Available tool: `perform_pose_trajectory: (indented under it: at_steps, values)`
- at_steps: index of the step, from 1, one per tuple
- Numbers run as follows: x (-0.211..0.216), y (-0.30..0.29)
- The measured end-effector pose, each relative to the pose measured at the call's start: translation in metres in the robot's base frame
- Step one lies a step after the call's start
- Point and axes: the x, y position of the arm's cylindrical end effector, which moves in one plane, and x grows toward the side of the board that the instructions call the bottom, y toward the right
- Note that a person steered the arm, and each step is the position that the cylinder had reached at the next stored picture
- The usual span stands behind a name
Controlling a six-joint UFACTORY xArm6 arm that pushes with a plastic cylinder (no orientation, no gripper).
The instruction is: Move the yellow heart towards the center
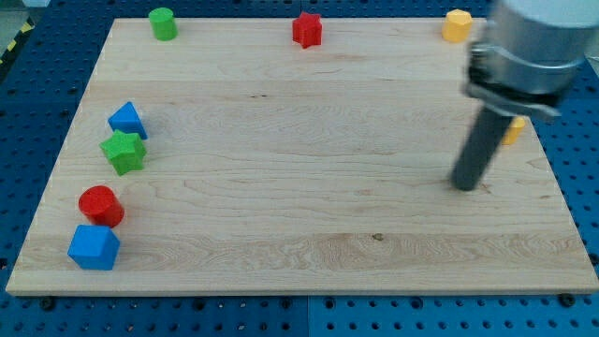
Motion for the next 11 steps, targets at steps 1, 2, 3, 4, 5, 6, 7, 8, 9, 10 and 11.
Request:
perform_pose_trajectory:
  at_steps: [1, 2, 3, 4, 5, 6, 7, 8, 9, 10, 11]
  values:
    - [-0.004, 0.067]
    - [-0.046, 0.085]
    - [-0.077, 0.085]
    - [-0.082, 0.085]
    - [-0.082, 0.071]
    - [-0.082, 0.037]
    - [-0.082, 0.002]
    - [-0.072, -0.016]
    - [-0.072, -0.032]
    - [-0.064, -0.042]
    - [-0.058, -0.042]
